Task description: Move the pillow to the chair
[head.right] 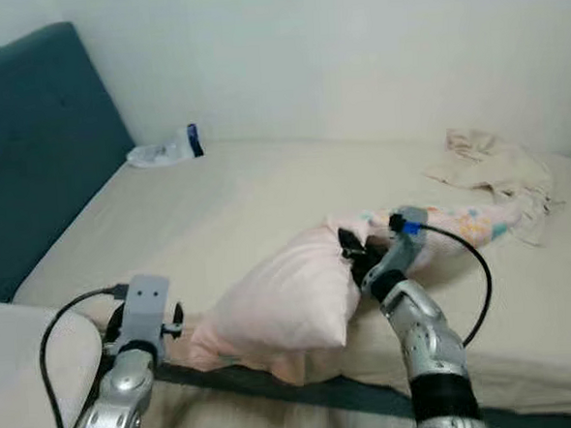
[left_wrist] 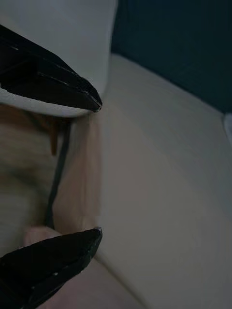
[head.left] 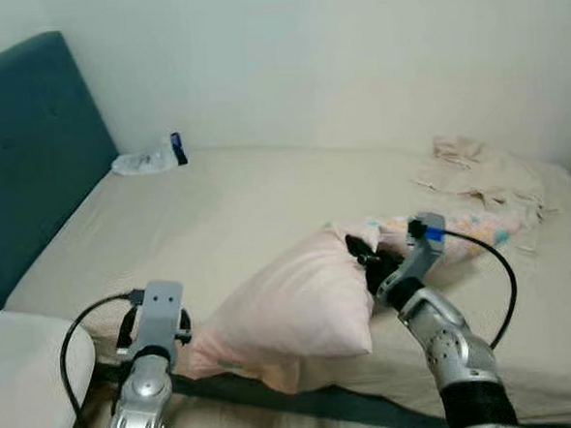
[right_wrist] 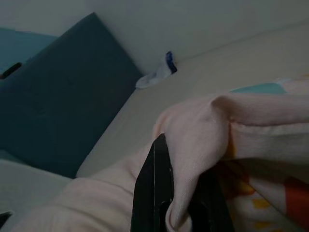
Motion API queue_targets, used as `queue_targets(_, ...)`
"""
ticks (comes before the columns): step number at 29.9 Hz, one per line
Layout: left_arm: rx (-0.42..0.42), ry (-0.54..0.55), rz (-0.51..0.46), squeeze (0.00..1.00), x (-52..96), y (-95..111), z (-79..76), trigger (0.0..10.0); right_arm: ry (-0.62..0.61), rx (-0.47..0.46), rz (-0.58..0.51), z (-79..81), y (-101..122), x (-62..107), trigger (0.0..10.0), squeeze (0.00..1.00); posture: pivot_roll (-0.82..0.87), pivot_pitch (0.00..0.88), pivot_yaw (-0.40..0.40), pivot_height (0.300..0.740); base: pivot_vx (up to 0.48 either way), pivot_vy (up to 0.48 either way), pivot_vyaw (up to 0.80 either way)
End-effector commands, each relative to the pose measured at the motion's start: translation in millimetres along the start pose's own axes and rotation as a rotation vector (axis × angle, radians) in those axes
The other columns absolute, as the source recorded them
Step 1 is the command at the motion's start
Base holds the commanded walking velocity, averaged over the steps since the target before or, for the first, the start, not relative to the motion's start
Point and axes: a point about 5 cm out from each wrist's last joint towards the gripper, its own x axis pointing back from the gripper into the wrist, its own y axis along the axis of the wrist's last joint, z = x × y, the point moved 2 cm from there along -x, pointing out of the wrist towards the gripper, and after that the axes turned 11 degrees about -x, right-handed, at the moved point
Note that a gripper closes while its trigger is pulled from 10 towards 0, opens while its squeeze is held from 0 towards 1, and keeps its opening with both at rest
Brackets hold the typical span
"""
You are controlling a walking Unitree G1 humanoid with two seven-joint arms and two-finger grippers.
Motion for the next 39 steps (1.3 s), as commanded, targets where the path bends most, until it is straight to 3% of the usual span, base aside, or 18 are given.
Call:
queue_targets(1, -0.003, 0.002, 0.036, 0.0, 2.1, -9.5, 2.5, 10.0, 0.055, 0.02, -0.05, 13.8, 8.0, -5.0, 10.0, 0.0, -0.04, 0.0, 0.001, 0.74, 0.0, 0.0, 0.76)
queue_targets(21, -0.001, -0.032, 0.033, 0.0, 2.5, -8.4, -2.3, 10.0, 0.039, 0.021, -0.04, 12.1, 5.0, -3.5, 10.0, 0.0, -0.04, 0.0, 0.002, 0.74, 0.0, 0.0, 0.76)
queue_targets(27, -0.006, -0.079, 0.006, 0.0, 4.2, -3.6, -8.0, 10.0, 0.104, -0.014, -0.073, 24.4, 12.1, -7.5, 10.0, 0.0, -0.04, 0.0, 0.003, 0.74, 0.0, -0.4, 0.76)
queue_targets(29, 0.005, -0.062, 0.022, 0.0, 2.2, -4.1, -6.6, 10.0, 0.156, -0.024, -0.078, 35.2, 14.3, -9.7, 10.0, 0.0, -0.04, 0.0, 0.001, 0.74, 0.0, -0.431, 0.76)
queue_targets(39, 0.007, -0.046, 0.027, 0.0, 2.0, -4.5, -6.3, 10.0, 0.158, -0.014, -0.074, 36.9, 15.0, -11.0, 10.0, 0.0, -0.05, 0.0, -0.002, 0.74, 0.0, -0.076, 0.76)
